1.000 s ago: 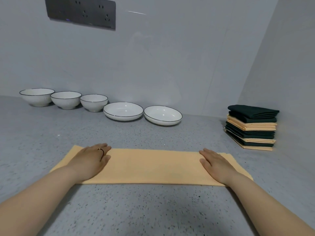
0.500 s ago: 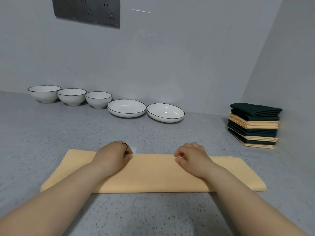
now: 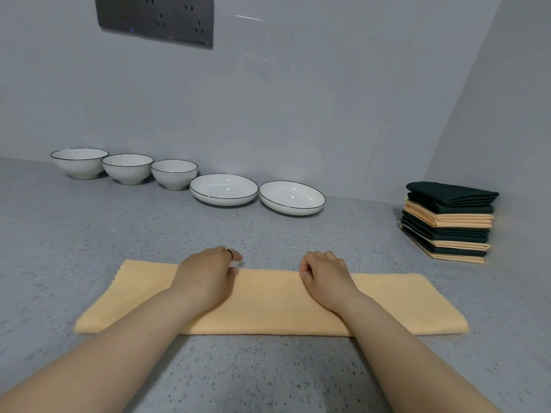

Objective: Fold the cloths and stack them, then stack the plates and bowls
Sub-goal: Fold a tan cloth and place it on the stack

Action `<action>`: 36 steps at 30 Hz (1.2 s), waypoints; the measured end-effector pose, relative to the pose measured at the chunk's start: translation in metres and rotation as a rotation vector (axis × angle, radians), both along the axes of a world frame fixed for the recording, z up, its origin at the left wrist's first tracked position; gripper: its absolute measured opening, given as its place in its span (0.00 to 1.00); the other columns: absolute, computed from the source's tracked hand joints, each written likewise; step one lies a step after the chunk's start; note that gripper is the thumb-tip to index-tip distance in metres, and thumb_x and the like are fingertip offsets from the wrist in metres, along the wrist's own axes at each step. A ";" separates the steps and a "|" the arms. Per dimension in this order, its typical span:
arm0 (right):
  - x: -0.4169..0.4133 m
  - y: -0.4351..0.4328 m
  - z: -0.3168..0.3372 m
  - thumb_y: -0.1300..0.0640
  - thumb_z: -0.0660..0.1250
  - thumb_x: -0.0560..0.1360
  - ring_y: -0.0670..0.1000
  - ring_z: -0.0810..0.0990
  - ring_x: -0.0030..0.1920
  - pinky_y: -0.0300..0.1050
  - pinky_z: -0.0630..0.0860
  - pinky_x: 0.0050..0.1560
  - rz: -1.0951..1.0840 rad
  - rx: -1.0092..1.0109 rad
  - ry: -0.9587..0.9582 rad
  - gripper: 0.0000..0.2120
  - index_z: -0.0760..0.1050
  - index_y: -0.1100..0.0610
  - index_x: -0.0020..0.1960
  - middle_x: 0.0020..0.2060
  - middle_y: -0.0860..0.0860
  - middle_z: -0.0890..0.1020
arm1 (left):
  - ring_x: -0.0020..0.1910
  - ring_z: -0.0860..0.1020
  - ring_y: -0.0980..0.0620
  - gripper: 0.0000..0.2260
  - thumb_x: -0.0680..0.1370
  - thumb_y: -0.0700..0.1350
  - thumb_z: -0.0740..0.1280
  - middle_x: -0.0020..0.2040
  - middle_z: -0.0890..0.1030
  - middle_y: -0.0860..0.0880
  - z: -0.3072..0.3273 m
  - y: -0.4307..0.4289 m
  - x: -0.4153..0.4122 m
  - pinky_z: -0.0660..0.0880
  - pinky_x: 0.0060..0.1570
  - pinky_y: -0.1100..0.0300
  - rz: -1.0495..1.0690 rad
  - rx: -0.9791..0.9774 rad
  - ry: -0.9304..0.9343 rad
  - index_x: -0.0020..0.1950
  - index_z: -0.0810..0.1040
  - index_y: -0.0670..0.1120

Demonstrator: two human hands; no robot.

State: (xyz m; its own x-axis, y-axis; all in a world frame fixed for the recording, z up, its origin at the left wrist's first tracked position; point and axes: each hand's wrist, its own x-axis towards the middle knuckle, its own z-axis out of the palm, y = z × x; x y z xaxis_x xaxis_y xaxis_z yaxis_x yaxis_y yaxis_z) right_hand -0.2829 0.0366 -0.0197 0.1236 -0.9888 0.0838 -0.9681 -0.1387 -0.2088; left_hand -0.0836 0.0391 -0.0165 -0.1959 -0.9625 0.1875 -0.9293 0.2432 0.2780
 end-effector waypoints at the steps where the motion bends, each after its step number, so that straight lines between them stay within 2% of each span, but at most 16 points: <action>1: 0.000 0.000 -0.001 0.59 0.52 0.79 0.51 0.68 0.57 0.43 0.61 0.59 -0.004 -0.007 -0.005 0.05 0.64 0.52 0.46 0.54 0.50 0.75 | 0.65 0.70 0.52 0.15 0.81 0.47 0.53 0.67 0.72 0.54 -0.001 0.005 -0.004 0.67 0.62 0.62 -0.079 0.008 0.000 0.66 0.69 0.50; 2: 0.001 0.001 -0.003 0.60 0.52 0.79 0.51 0.67 0.56 0.43 0.61 0.59 -0.010 -0.013 -0.009 0.05 0.64 0.52 0.47 0.53 0.50 0.74 | 0.66 0.69 0.51 0.16 0.82 0.48 0.51 0.68 0.70 0.53 -0.003 0.010 -0.009 0.64 0.66 0.61 -0.163 0.033 -0.009 0.67 0.68 0.48; 4: 0.004 0.001 -0.004 0.62 0.52 0.79 0.51 0.67 0.57 0.42 0.60 0.59 -0.040 -0.018 0.005 0.08 0.66 0.52 0.51 0.55 0.50 0.73 | 0.74 0.58 0.54 0.20 0.82 0.50 0.47 0.74 0.62 0.51 -0.008 0.021 -0.019 0.51 0.74 0.58 -0.244 0.117 -0.078 0.72 0.61 0.45; 5: 0.007 0.001 -0.004 0.64 0.52 0.78 0.52 0.67 0.59 0.42 0.60 0.60 -0.062 -0.022 0.024 0.11 0.68 0.54 0.55 0.57 0.52 0.72 | 0.76 0.51 0.56 0.22 0.82 0.50 0.46 0.77 0.54 0.50 -0.011 0.024 -0.023 0.45 0.75 0.58 -0.231 0.156 -0.126 0.75 0.55 0.45; 7: 0.017 0.004 -0.003 0.66 0.52 0.75 0.55 0.64 0.65 0.43 0.56 0.67 -0.102 -0.028 0.054 0.18 0.65 0.58 0.64 0.63 0.55 0.69 | 0.76 0.44 0.57 0.23 0.82 0.51 0.44 0.77 0.46 0.50 -0.016 0.025 -0.027 0.39 0.73 0.58 -0.191 0.192 -0.195 0.77 0.47 0.44; 10: 0.043 0.014 -0.006 0.63 0.53 0.77 0.54 0.54 0.73 0.46 0.45 0.74 0.019 -0.031 0.035 0.22 0.59 0.60 0.71 0.72 0.56 0.60 | 0.76 0.43 0.57 0.23 0.82 0.50 0.44 0.77 0.44 0.50 -0.019 0.026 -0.028 0.39 0.73 0.59 -0.166 0.202 -0.217 0.77 0.45 0.45; 13: 0.057 0.022 -0.014 0.58 0.48 0.81 0.51 0.50 0.75 0.44 0.43 0.75 0.134 0.040 -0.037 0.22 0.54 0.57 0.74 0.75 0.54 0.54 | 0.76 0.44 0.57 0.23 0.82 0.48 0.43 0.77 0.45 0.51 -0.018 0.025 -0.028 0.40 0.73 0.59 -0.167 0.200 -0.209 0.77 0.44 0.47; 17: 0.023 0.023 -0.014 0.49 0.46 0.82 0.49 0.44 0.76 0.43 0.40 0.74 0.109 0.154 0.059 0.25 0.47 0.54 0.76 0.76 0.51 0.46 | 0.76 0.42 0.57 0.23 0.82 0.50 0.44 0.77 0.42 0.51 -0.017 0.024 -0.020 0.39 0.73 0.59 -0.159 0.216 -0.246 0.77 0.43 0.47; 20: -0.028 0.030 -0.010 0.45 0.44 0.81 0.48 0.42 0.76 0.41 0.40 0.73 0.004 0.202 0.101 0.27 0.43 0.53 0.76 0.76 0.50 0.44 | 0.76 0.42 0.57 0.25 0.82 0.53 0.43 0.77 0.42 0.52 -0.014 0.018 0.001 0.40 0.73 0.59 -0.123 0.241 -0.269 0.76 0.42 0.47; 26: -0.132 0.047 -0.006 0.46 0.44 0.81 0.49 0.46 0.76 0.42 0.45 0.74 -0.324 0.228 0.106 0.27 0.44 0.56 0.76 0.76 0.51 0.46 | 0.76 0.44 0.56 0.25 0.81 0.55 0.42 0.77 0.44 0.52 -0.013 0.009 0.066 0.44 0.74 0.59 0.062 0.267 -0.326 0.76 0.43 0.48; 29: -0.137 0.048 -0.006 0.47 0.44 0.81 0.51 0.47 0.76 0.44 0.46 0.75 -0.391 0.201 0.147 0.26 0.45 0.56 0.76 0.76 0.53 0.47 | 0.76 0.46 0.56 0.25 0.81 0.55 0.42 0.77 0.45 0.53 -0.014 0.009 0.076 0.44 0.74 0.59 0.109 0.260 -0.326 0.76 0.44 0.49; 31: -0.122 0.053 -0.001 0.50 0.46 0.81 0.52 0.46 0.76 0.45 0.45 0.75 -0.411 0.084 0.196 0.25 0.45 0.55 0.76 0.76 0.53 0.47 | 0.76 0.46 0.56 0.24 0.82 0.55 0.42 0.77 0.45 0.53 -0.013 0.011 0.075 0.44 0.74 0.59 0.108 0.244 -0.334 0.76 0.44 0.49; 33: -0.098 0.064 0.005 0.52 0.50 0.81 0.51 0.47 0.76 0.41 0.44 0.74 -0.320 -0.054 0.170 0.25 0.46 0.53 0.76 0.76 0.52 0.48 | 0.76 0.45 0.56 0.24 0.82 0.55 0.42 0.77 0.45 0.53 -0.014 0.011 0.075 0.44 0.74 0.58 0.107 0.233 -0.334 0.76 0.44 0.48; 34: -0.082 0.070 0.006 0.52 0.50 0.80 0.50 0.50 0.76 0.38 0.45 0.73 -0.215 -0.094 0.132 0.24 0.50 0.52 0.75 0.76 0.51 0.51 | 0.76 0.45 0.56 0.24 0.82 0.55 0.41 0.77 0.45 0.53 -0.014 0.012 0.076 0.44 0.74 0.57 0.111 0.241 -0.342 0.76 0.44 0.48; 36: -0.049 0.086 0.006 0.51 0.50 0.79 0.50 0.61 0.72 0.35 0.49 0.71 0.011 -0.091 0.094 0.22 0.62 0.53 0.72 0.72 0.51 0.65 | 0.76 0.44 0.55 0.24 0.82 0.55 0.41 0.77 0.44 0.52 -0.015 0.015 0.076 0.45 0.74 0.57 0.119 0.255 -0.346 0.76 0.44 0.48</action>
